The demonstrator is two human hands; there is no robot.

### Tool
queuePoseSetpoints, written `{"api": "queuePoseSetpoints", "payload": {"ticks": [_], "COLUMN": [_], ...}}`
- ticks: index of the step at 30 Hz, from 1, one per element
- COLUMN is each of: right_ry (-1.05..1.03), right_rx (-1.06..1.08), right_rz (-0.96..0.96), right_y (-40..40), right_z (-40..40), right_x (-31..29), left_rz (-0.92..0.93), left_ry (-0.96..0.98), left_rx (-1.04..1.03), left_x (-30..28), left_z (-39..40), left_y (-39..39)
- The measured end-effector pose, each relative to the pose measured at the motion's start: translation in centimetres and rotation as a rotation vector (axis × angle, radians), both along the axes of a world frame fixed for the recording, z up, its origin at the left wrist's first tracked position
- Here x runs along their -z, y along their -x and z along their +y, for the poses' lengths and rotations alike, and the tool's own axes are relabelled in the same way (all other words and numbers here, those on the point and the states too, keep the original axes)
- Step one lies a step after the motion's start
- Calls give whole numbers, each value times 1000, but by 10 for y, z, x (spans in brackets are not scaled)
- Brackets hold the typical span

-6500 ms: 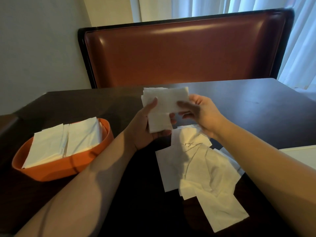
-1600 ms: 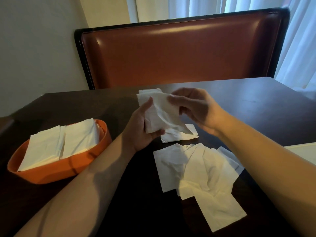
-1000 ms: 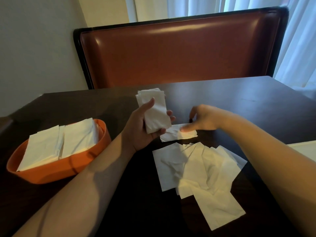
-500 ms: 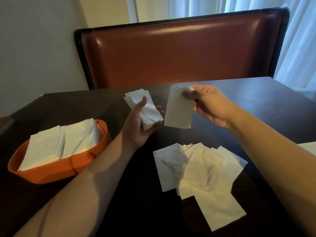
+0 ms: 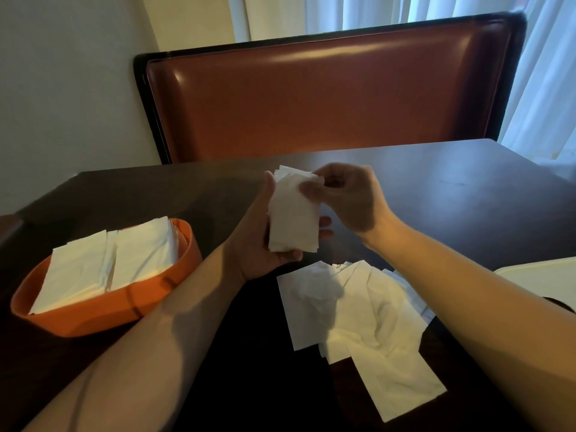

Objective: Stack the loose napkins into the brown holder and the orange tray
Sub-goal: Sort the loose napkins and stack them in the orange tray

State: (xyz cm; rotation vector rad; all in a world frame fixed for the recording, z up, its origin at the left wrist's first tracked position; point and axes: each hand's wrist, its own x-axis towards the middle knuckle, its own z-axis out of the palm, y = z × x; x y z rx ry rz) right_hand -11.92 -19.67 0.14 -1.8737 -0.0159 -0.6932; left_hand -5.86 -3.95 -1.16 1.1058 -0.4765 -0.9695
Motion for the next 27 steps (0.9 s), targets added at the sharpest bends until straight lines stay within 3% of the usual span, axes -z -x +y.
{"api": "queuePoseSetpoints", "payload": {"ticks": [6, 8, 12, 17, 20, 24, 27], "right_ry": [34, 79, 615, 712, 799, 710, 416], "right_rx": [72, -47, -299, -551, -586, -555, -453], "right_rz": [151, 329, 553, 726, 761, 694, 549], "right_y": [-3, 0, 8, 16, 17, 18, 15], "right_z": [-2, -5, -11, -2, 1, 0, -8], "right_x": [3, 1, 2, -2, -2, -3, -5], "left_rz": [84, 67, 108, 184, 211, 225, 253], "left_ry": [146, 172, 182, 233, 229, 208, 198], "left_rx": [-83, -201, -382, -421, -422, -438, -469], "left_x": [2, 3, 5, 10, 11, 8, 8], "left_z": [5, 5, 3, 3, 3, 2, 1], "left_y": [-2, -4, -12, -20, -21, -22, -22]}}
